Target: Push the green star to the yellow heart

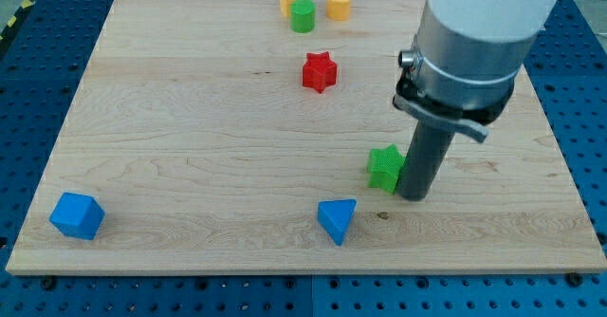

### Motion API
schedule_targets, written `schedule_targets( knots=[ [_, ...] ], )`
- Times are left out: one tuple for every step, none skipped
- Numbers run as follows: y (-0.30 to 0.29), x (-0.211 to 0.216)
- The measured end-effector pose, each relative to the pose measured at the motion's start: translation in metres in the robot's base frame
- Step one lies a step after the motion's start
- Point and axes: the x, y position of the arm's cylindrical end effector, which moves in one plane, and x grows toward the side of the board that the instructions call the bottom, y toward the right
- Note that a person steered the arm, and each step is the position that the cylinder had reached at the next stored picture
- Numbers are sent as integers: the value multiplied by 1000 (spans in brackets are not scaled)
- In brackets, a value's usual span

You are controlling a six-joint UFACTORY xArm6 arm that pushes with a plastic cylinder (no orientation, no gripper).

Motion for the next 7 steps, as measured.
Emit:
schedule_targets(
  knots=[
    [-10, 12],
    [-19, 7],
    [-27, -8],
    [-27, -26],
    [-16, -45],
    [4, -71],
    [21, -107]
  ],
)
